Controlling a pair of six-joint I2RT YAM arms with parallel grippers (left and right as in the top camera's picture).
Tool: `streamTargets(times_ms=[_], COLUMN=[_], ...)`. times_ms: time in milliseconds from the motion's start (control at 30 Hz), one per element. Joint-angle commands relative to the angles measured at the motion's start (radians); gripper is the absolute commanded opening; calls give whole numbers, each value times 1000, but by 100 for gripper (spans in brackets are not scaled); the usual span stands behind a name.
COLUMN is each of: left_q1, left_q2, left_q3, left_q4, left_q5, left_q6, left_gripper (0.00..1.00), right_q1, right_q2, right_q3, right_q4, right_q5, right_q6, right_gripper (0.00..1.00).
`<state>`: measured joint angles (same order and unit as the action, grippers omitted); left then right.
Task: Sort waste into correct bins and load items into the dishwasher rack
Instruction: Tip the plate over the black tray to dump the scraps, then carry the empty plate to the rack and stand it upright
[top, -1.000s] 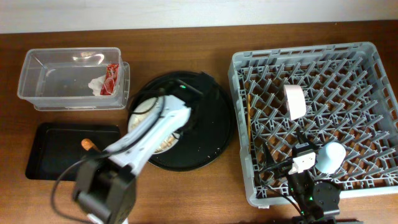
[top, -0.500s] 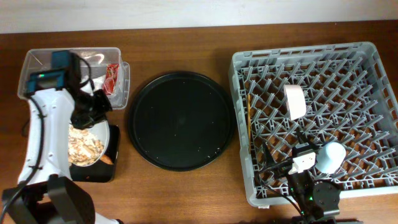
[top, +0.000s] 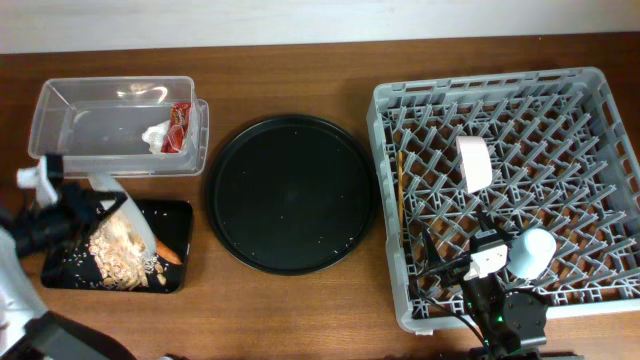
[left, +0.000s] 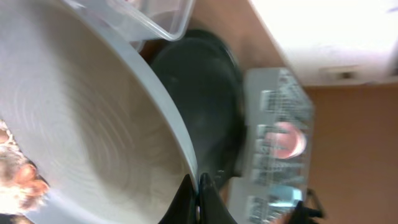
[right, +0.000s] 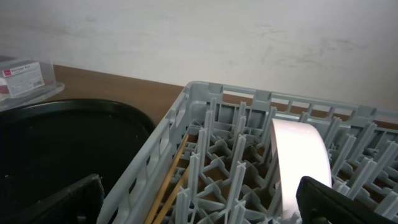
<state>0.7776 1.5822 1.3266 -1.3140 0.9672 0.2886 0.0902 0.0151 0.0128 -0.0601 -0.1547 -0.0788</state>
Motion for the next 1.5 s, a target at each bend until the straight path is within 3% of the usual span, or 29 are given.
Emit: streamTargets(times_ms=[0, 100, 300, 400, 467, 500, 533, 633, 733, 800, 900, 967, 1000, 1033, 1100, 1133, 1233, 1300, 1467], left_q1=[117, 194, 172, 139, 135, 135, 135, 113, -19, -202, -455, -669, -823, -895, -1105, -1142, -1262, -1314, -1352], left_q2=[-61, -107, -122, -122, -122, -122, -122, -136, -219, -305, -354, -343, -321, -306, -220, -195, -42, 49, 208], left_q3=[-37, -37, -37, -37, -37, -37, -37, -37, -37, -37, -37, -37, -37, -37, -37, -37, -37, -37, -37], left_q4=[-90, -164, -162, -156, -158, -158, -125, -102, -12, 114, 299, 472, 616, 691, 993, 1068, 1420, 1554, 1612], left_q5=[220, 268, 267, 169, 182, 179, 101, 44, -96, -303, -202, -174, -174, -175, -178, -178, -178, -179, -208], left_q6=[300, 426, 425, 423, 412, 391, 260, 151, 35, -133, -148, -241, -280, -297, -407, -453, -793, -903, -1022], left_gripper=[1, 0, 0, 1, 1, 0, 1, 0, 1, 1, 0, 0, 0, 0, 0, 0, 0, 0, 0], right_q1=[-6, -6, -6, -6, -6, -6, -6, -6, -6, -6, -6, -6, -6, -6, -6, -6, -6, -6, -6], right_q2=[-7, -7, -7, -7, -7, -7, -7, -7, -7, -7, -7, -7, -7, -7, -7, -7, -7, -7, -7], right_q3=[-7, -7, -7, -7, -7, -7, -7, -7, -7, -7, -7, -7, -7, -7, -7, -7, -7, -7, -7], right_q4=[-4, -4, -4, -4, -4, -4, -4, -4, -4, -4, -4, -4, -4, -4, -4, -4, -4, -4, -4], right_q5=[9, 9, 9, 9, 9, 9, 9, 9, 9, 9, 9, 9, 9, 9, 9, 9, 9, 9, 9], right_q6=[9, 9, 9, 9, 9, 9, 9, 9, 9, 9, 9, 9, 9, 9, 9, 9, 9, 9, 9], right_gripper=[98, 98, 98, 98, 98, 98, 98, 98, 98, 98, 98, 98, 98, 98, 98, 98, 98, 98, 98])
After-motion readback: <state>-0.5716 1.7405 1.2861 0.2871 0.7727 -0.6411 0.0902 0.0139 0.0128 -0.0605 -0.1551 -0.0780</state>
